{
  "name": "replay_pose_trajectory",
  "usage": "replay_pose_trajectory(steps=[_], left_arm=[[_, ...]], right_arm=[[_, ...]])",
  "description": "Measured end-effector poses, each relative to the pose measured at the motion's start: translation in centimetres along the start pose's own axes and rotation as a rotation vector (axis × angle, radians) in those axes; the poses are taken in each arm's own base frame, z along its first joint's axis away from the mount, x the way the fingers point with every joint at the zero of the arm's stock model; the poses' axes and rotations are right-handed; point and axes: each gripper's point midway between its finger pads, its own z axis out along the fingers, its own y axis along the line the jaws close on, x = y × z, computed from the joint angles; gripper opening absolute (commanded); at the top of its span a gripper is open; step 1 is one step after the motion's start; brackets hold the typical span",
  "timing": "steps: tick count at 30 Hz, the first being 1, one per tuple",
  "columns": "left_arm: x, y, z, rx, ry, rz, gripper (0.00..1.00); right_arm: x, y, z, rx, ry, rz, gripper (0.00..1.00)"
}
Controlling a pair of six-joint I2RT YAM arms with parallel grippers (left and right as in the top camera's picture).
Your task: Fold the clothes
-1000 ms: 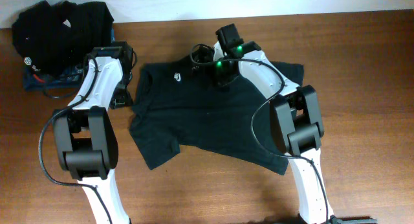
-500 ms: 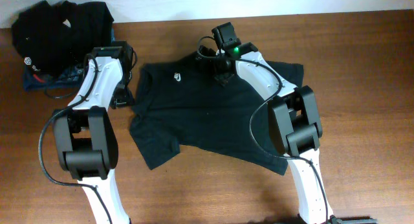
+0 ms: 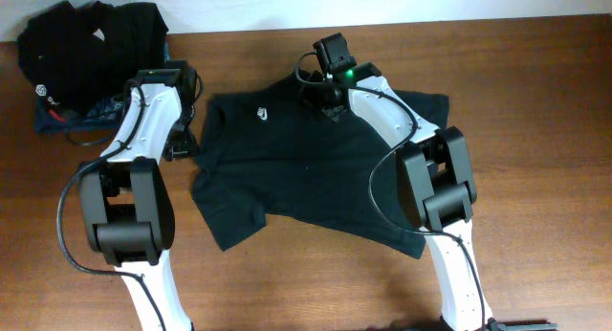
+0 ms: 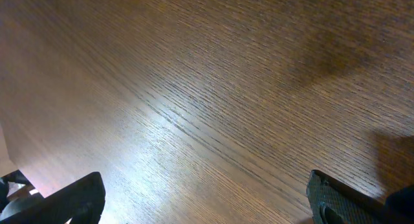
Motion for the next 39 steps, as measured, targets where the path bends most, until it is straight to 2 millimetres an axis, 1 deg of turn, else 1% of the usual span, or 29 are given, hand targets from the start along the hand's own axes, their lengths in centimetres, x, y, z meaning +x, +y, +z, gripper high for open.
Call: replay_pose_trajectory(steps=[1,2,3,4,5,6,12,18,19,20,22,24,25,26,27,29,31,32,33,34,39], left_arm=[[0.0,0.0,0.0,0.0,0.0,0.0,0.99],[0.0,0.0,0.0,0.0,0.0,0.0,0.99],[0.0,0.0,0.0,0.0,0.0,0.0,0.99],[0.0,0.0,0.0,0.0,0.0,0.0,0.99],[0.0,0.0,0.0,0.0,0.0,0.0,0.99],[0.0,0.0,0.0,0.0,0.0,0.0,0.99],[0.0,-0.1,0.0,0.004,0.001,0.0,0.99],[0.1,-0.2,0.0,0.014,0.006,0.0,0.99],[0.1,-0.2,0.0,0.014,0.006,0.0,0.99],[0.1,-0.3,0.0,0.014,0.004,-0.001,0.99],[0.0,-0.3,0.0,0.015,0.004,-0.002,0.99],[0.0,-0.3,0.0,0.016,0.003,-0.002,0.99],[0.0,-0.3,0.0,0.016,0.001,-0.003,0.99],[0.0,-0.3,0.0,0.016,0.002,-0.003,0.99],[0.0,-0.3,0.0,0.016,0.002,-0.003,0.99],[0.0,-0.3,0.0,0.016,0.002,-0.003,0.99],[0.0,-0.3,0.0,0.016,0.001,-0.003,0.99],[0.0,-0.3,0.0,0.016,0.002,-0.003,0.99],[0.0,-0.3,0.0,0.016,0.001,-0.003,0.99],[0.0,-0.3,0.0,0.016,0.001,-0.003,0.99],[0.0,-0.3,0.0,0.016,0.001,-0.003,0.99]], right_arm=[[0.0,-0.1,0.0,0.003,0.001,0.0,0.27],[0.1,-0.3,0.0,0.015,0.005,0.005,0.47],[0.2,-0.4,0.0,0.018,0.006,0.003,0.59],[0.2,-0.5,0.0,0.022,0.007,0.007,0.62],[0.2,-0.6,0.0,0.025,0.008,0.005,0.69],[0.2,-0.6,0.0,0.025,0.007,0.01,0.73],[0.1,-0.6,0.0,0.026,-0.001,0.027,0.77],[-0.6,-0.7,-0.1,0.029,-0.028,0.03,0.77],[-0.6,-0.7,-0.1,0.03,-0.027,0.029,0.75],[-0.6,-0.8,-0.1,0.033,-0.026,0.03,0.71],[-0.5,-0.9,-0.1,0.037,-0.023,0.035,0.58],[-0.5,-0.9,-0.1,0.038,-0.023,0.045,0.5],[-0.5,-0.9,-0.1,0.038,-0.023,0.047,0.49],[-0.5,-0.9,-0.1,0.04,-0.026,0.053,0.44],[-0.5,-1.0,-0.1,0.04,-0.027,0.058,0.37],[-0.6,-1.0,-0.1,0.043,-0.03,0.061,0.3],[-0.6,-1.0,-0.1,0.044,-0.033,0.059,0.25],[-0.7,-1.1,-0.1,0.046,-0.035,0.06,0.2],[-0.7,-1.1,-0.1,0.046,-0.036,0.062,0.18],[-0.7,-1.1,-0.1,0.048,-0.039,0.071,0.04],[-0.9,-1.2,-0.1,0.052,-0.049,0.079,0.04]])
